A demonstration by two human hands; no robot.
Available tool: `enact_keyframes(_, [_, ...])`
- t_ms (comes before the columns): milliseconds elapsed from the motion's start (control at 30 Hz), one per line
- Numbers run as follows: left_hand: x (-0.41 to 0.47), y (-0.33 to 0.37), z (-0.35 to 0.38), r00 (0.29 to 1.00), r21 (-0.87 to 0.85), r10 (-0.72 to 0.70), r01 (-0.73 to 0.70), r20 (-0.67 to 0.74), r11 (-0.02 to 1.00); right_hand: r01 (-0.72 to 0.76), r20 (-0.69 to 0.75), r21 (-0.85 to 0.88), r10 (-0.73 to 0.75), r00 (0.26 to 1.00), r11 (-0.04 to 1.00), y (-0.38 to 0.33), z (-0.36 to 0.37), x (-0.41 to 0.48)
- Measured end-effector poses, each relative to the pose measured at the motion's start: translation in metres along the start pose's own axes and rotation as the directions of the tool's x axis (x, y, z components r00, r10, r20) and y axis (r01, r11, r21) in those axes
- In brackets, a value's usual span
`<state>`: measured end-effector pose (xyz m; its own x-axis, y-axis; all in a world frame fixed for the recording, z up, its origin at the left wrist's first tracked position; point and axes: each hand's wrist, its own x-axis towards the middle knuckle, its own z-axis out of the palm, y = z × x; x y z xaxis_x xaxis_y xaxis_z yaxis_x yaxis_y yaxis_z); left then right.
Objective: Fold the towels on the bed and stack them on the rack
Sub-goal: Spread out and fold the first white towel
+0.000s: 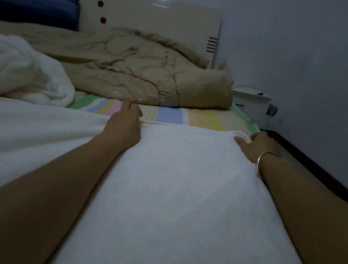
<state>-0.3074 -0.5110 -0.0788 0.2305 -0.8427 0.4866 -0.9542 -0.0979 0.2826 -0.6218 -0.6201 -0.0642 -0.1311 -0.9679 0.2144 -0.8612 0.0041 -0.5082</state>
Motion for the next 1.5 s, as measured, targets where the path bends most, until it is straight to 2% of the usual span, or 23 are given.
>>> enact_keyframes(67, [-0.017, 0.01, -0.011, 0.999, -0.148, 0.047, -0.046, 0.009, 0.988, -0.079, 0.097, 0.258, 0.055, 0.994, 0.963, -0.002, -0.016, -0.011])
enact_keyframes(100, [-0.028, 0.018, -0.018, 0.996, -0.192, 0.078, -0.069, 0.036, 0.979, -0.077, 0.127, 0.319, 0.038, 0.991, 0.945, 0.0, -0.026, -0.019])
enact_keyframes(167, [-0.056, 0.04, -0.032, 0.982, -0.15, 0.154, -0.136, 0.114, 0.979, -0.021, 0.142, 0.29, -0.021, 0.99, 0.957, 0.01, -0.043, -0.047])
enact_keyframes(233, [-0.086, 0.066, -0.047, 0.954, -0.065, 0.265, -0.259, 0.137, 0.964, -0.007, 0.07, 0.35, -0.019, 0.997, 0.937, 0.025, -0.067, -0.079])
enact_keyframes(333, [-0.134, 0.106, -0.071, 0.925, -0.153, 0.372, -0.359, 0.072, 0.921, -0.064, 0.005, 0.357, 0.066, 0.998, 0.932, 0.046, -0.108, -0.136])
enact_keyframes(400, [-0.167, 0.132, -0.085, 0.92, -0.254, 0.39, -0.381, -0.016, 0.889, -0.15, 0.108, 0.396, 0.117, 0.987, 0.906, 0.05, -0.131, -0.174])
enact_keyframes(433, [-0.187, 0.146, -0.091, 0.92, -0.291, 0.387, -0.386, -0.057, 0.875, -0.177, 0.177, 0.337, 0.122, 0.977, 0.925, 0.05, -0.138, -0.195])
enact_keyframes(500, [-0.228, 0.171, -0.108, 0.931, -0.322, 0.359, -0.359, -0.061, 0.876, -0.124, 0.241, 0.065, 0.105, 0.965, 0.99, 0.047, -0.142, -0.224])
enact_keyframes(533, [-0.249, 0.181, -0.114, 0.933, -0.334, 0.356, -0.352, -0.051, 0.874, -0.119, 0.228, -0.015, 0.119, 0.966, 0.993, 0.048, -0.138, -0.231])
enact_keyframes(567, [-0.264, 0.192, -0.123, 0.926, -0.321, 0.374, -0.367, -0.042, 0.873, -0.143, 0.209, -0.018, 0.144, 0.967, 0.99, 0.047, -0.138, -0.237])
enact_keyframes(667, [-0.295, 0.212, -0.138, 0.899, -0.167, 0.418, -0.396, 0.129, 0.903, -0.174, 0.19, -0.005, 0.172, 0.967, 0.985, 0.033, -0.142, -0.249])
enact_keyframes(733, [-0.306, 0.22, -0.147, 0.868, -0.163, 0.373, -0.337, 0.327, 0.927, -0.233, 0.101, 0.033, 0.229, 0.968, 0.972, 0.035, -0.152, -0.251])
enact_keyframes(800, [-0.307, 0.227, -0.151, 0.835, -0.201, 0.351, -0.291, 0.424, 0.935, -0.327, 0.012, 0.042, 0.327, 0.945, 0.944, 0.049, -0.162, -0.253])
enact_keyframes(867, [-0.307, 0.237, -0.153, 0.812, -0.206, 0.372, -0.311, 0.45, 0.928, -0.387, 0.047, 0.015, 0.385, 0.922, 0.922, 0.069, -0.163, -0.254])
enact_keyframes(1000, [-0.316, 0.243, -0.148, 0.718, -0.178, 0.404, -0.371, 0.568, 0.911, -0.354, 0.169, 0.058, 0.34, 0.925, 0.933, 0.077, -0.158, -0.257])
enact_keyframes(1067, [-0.324, 0.24, -0.146, 0.728, -0.161, 0.396, -0.373, 0.559, 0.914, -0.348, 0.246, 0.119, 0.312, 0.918, 0.93, 0.075, -0.166, -0.261])
enact_keyframes(1167, [-0.336, 0.239, -0.159, 0.806, -0.175, 0.357, -0.312, 0.471, 0.934, -0.338, 0.341, 0.119, 0.281, 0.897, 0.934, 0.08, -0.186, -0.286])
enact_keyframes(1267, [-0.369, 0.241, -0.183, 0.906, -0.278, 0.374, -0.314, 0.198, 0.908, -0.251, 0.382, 0.025, 0.223, 0.897, 0.968, 0.089, -0.205, -0.331])
enact_keyframes(1333, [-0.408, 0.248, -0.207, 0.919, -0.321, 0.393, -0.362, 0.034, 0.875, -0.174, 0.37, -0.07, 0.188, 0.91, 0.982, 0.093, -0.215, -0.363])
enact_keyframes(1400, [-0.46, 0.262, -0.241, 0.914, -0.372, 0.403, -0.358, 0.049, 0.856, -0.135, 0.386, -0.125, 0.173, 0.906, 0.983, 0.101, -0.232, -0.399])
enact_keyframes(1500, [-0.525, 0.277, -0.285, 0.882, -0.479, 0.424, -0.288, 0.204, 0.829, -0.077, 0.432, -0.2, 0.159, 0.888, 0.977, 0.114, -0.251, -0.438])
